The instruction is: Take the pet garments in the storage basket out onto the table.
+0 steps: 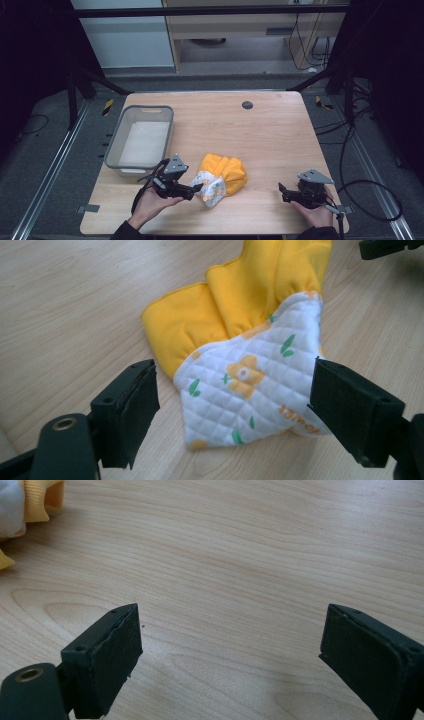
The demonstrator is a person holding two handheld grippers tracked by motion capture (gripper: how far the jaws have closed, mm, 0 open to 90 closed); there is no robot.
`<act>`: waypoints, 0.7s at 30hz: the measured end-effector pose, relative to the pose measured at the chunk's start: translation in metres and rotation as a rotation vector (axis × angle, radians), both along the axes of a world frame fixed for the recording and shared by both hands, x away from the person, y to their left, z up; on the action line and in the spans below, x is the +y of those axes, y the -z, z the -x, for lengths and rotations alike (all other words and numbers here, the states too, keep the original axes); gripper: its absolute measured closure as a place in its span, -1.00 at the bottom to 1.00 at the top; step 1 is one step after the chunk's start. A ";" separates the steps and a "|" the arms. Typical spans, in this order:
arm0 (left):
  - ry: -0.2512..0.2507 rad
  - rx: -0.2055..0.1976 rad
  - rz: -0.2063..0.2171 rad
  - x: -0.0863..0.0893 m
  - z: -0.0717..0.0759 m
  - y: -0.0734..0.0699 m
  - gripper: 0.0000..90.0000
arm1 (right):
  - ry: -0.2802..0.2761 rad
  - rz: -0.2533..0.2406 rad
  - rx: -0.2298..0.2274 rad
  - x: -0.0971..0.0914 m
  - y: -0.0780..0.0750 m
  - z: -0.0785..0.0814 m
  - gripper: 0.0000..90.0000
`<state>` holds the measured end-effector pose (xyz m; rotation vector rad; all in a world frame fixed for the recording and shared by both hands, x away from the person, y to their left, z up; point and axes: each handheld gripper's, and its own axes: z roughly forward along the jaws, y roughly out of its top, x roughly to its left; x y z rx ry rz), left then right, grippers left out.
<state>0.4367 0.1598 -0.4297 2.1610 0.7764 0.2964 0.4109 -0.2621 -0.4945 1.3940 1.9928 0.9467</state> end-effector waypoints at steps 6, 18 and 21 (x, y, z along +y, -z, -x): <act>-0.044 0.006 0.011 0.018 0.006 0.008 -0.56 | -0.001 0.005 -0.002 0.000 0.000 0.000 -0.79; -0.128 0.032 0.016 0.059 0.016 0.024 -0.56 | 0.003 0.004 -0.001 -0.001 0.001 0.002 -0.81; -0.150 0.040 0.014 0.069 0.016 0.028 -0.56 | 0.005 0.004 0.003 -0.001 0.001 0.001 -0.82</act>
